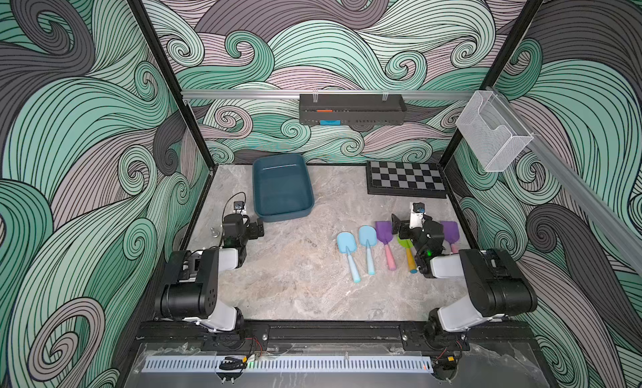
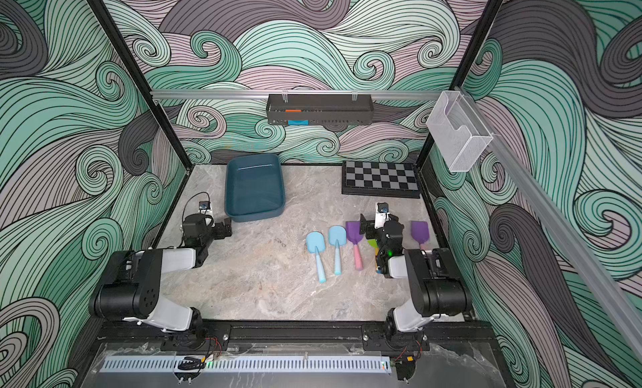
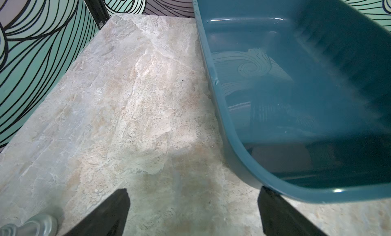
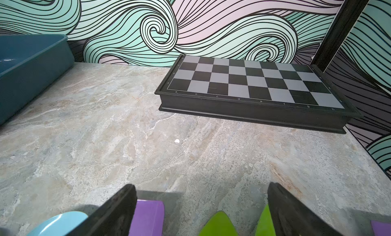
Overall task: Put the shovel into the storage box
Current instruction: Move the storage box to the center of the board.
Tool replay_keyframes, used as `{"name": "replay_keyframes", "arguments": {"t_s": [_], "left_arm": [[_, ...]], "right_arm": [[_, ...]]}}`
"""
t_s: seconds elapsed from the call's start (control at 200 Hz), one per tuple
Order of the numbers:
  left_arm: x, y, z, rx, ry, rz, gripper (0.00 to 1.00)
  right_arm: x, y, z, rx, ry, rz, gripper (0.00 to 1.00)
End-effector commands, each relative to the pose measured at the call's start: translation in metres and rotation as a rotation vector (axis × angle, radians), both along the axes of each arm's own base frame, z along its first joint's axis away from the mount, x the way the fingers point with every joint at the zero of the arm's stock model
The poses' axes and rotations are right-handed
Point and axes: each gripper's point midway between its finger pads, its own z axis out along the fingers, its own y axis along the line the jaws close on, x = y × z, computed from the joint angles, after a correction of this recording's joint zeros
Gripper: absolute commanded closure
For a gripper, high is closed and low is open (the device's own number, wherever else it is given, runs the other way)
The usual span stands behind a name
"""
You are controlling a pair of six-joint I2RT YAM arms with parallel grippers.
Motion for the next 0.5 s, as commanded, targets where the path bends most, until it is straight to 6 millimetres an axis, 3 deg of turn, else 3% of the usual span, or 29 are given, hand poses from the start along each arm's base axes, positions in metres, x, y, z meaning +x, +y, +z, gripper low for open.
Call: {"name": "replay_keyframes", "arguments": {"t_s": [0.0,0.495], "left_arm": [[0.0144,0.0024,0.0181,0.004,-0.064,0.001,0.01],[0.0147,0.0029,0.018,0.003,-0.063,0.003,0.01]], "right_arm": [[0.0042,-0.0012,0.0033,-0.002,-0.01,-0.004,0.01],[0.003,-0.0009,0.0037,-0.002,-0.016,-0.002,0.01]]}}
